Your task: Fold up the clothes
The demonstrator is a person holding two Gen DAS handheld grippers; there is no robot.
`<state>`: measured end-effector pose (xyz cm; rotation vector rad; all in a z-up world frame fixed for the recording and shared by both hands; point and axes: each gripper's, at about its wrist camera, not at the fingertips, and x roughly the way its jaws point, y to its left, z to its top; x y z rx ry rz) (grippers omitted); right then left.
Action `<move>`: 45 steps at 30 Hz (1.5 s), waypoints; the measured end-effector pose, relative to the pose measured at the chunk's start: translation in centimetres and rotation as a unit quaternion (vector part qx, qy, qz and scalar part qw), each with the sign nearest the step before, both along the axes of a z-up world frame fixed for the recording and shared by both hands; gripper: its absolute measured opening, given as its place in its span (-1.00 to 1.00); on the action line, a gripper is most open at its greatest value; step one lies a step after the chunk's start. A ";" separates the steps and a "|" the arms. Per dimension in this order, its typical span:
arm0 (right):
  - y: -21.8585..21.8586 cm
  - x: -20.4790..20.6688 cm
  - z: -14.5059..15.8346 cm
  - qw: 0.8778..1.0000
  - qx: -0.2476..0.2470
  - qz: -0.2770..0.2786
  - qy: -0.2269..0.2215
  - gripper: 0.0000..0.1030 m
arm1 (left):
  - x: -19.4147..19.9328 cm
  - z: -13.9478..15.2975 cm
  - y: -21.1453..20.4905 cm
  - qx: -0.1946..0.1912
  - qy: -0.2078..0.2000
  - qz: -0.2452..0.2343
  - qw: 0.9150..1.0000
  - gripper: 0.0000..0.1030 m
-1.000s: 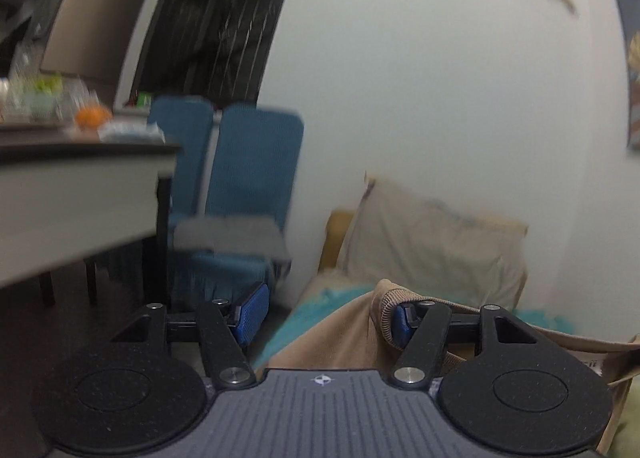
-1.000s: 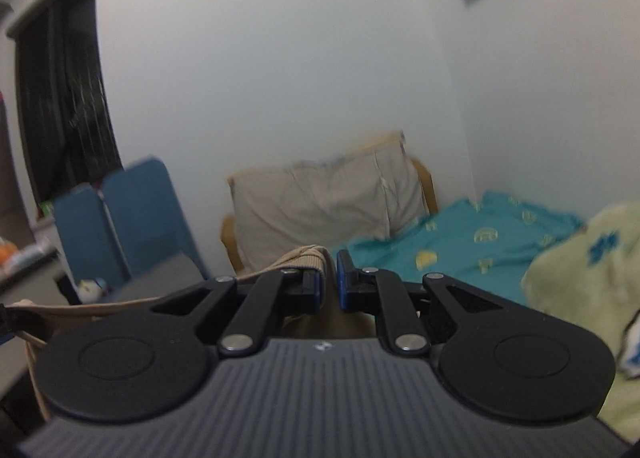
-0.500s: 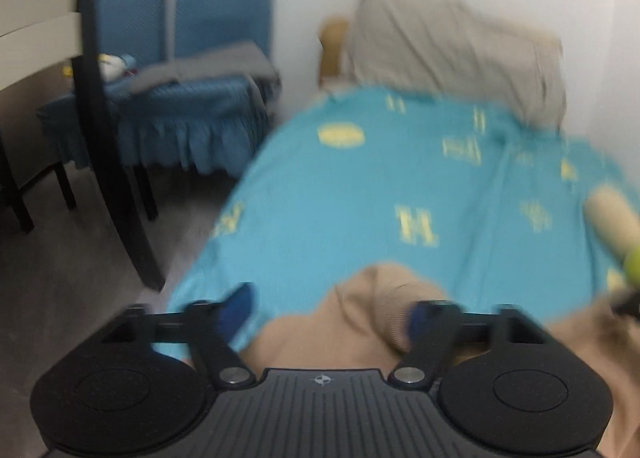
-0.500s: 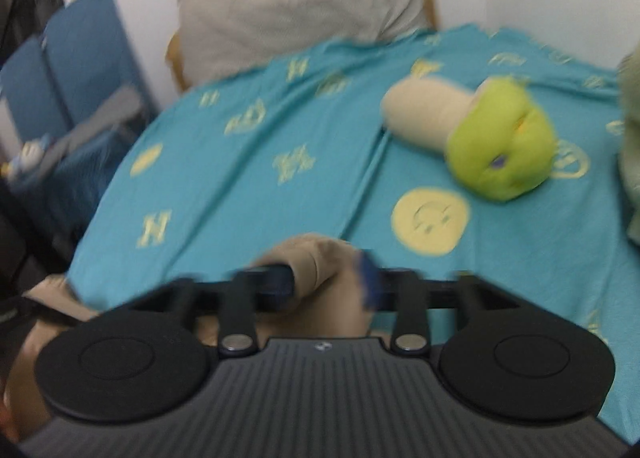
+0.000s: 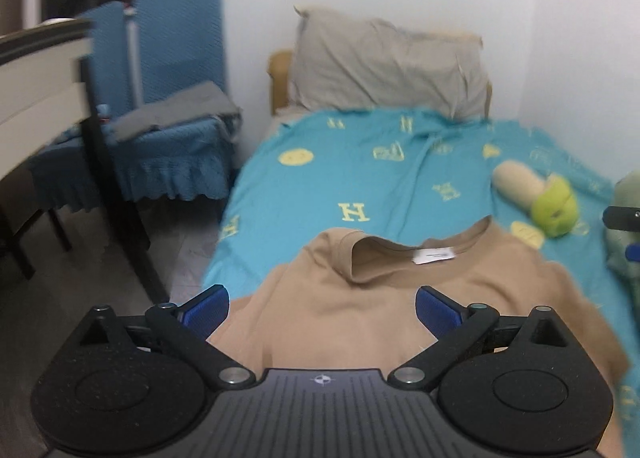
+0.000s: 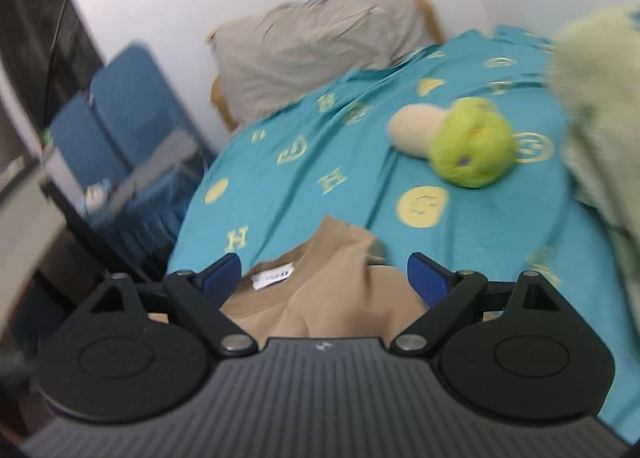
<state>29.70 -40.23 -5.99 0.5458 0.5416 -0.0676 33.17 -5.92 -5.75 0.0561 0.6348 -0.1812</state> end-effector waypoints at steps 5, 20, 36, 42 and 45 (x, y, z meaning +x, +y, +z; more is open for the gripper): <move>-4.1 -7.2 0.2 0.989 0.131 -0.072 -0.007 0.77 | -9.8 3.6 3.0 -0.063 -0.020 0.020 0.998 0.98; -5.8 -10.3 -11.2 0.927 0.312 -0.197 0.068 0.61 | -19.6 -2.0 3.6 -0.088 0.003 0.029 0.996 0.99; -7.4 -5.7 -16.6 0.890 0.421 -0.164 -0.061 0.58 | -17.3 -5.4 5.1 -0.171 0.045 0.077 0.981 0.99; -7.2 -3.5 -16.3 0.917 0.372 -0.136 -0.042 -0.51 | -17.1 -5.7 4.9 -0.174 0.043 0.071 0.981 0.99; -6.9 -3.9 -14.6 0.943 0.287 -0.167 -0.038 -0.76 | -17.0 -5.8 5.1 -0.183 0.039 0.073 0.980 0.99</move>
